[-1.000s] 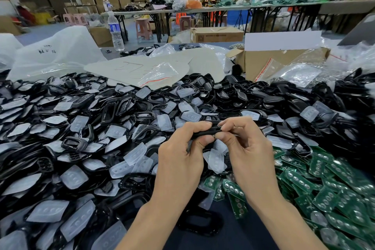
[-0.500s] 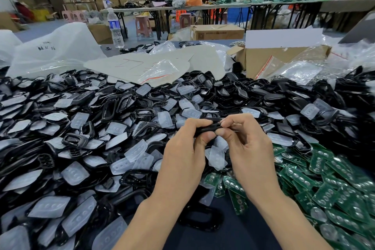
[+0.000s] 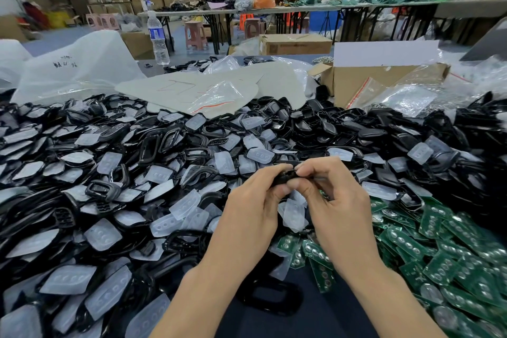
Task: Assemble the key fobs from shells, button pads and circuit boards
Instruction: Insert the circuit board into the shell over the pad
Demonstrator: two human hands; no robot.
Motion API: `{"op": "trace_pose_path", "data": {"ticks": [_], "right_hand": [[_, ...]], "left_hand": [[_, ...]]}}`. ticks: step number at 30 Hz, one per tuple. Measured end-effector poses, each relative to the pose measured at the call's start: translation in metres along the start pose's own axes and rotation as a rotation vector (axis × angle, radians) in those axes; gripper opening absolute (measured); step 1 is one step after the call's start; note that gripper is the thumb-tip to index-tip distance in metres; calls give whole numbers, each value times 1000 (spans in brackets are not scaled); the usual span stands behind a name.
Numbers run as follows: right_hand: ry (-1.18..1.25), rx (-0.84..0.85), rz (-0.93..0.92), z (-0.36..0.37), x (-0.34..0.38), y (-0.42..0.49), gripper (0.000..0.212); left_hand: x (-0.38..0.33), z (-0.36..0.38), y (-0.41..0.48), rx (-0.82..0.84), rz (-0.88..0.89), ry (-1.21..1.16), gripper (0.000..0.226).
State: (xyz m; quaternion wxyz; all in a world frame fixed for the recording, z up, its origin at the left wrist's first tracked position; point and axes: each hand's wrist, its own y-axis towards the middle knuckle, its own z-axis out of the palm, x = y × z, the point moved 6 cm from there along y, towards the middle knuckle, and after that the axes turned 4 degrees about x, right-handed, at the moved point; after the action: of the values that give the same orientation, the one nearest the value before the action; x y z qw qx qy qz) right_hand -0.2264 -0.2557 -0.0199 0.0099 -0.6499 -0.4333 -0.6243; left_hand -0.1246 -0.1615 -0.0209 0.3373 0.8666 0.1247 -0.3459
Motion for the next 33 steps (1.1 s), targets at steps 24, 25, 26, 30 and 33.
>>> {"op": "trace_pose_path", "data": {"ticks": [24,25,26,30,33], "right_hand": [[-240,97,-152,11,0,1,18],[-246,92,-159,10,0,1,21],[-250,90,-167,10,0,1,24],[-273,87,-211,11,2,0,28],[-277,83,-214,12,1,0,32]], "left_hand": [[17,8,0,64,-32,94,38],[17,9,0,74,-37,99,40],[17,9,-1,83,-39,105,42],[15,9,0,93,-23,150,41],[13,8,0,82,-27,156,39]]}}
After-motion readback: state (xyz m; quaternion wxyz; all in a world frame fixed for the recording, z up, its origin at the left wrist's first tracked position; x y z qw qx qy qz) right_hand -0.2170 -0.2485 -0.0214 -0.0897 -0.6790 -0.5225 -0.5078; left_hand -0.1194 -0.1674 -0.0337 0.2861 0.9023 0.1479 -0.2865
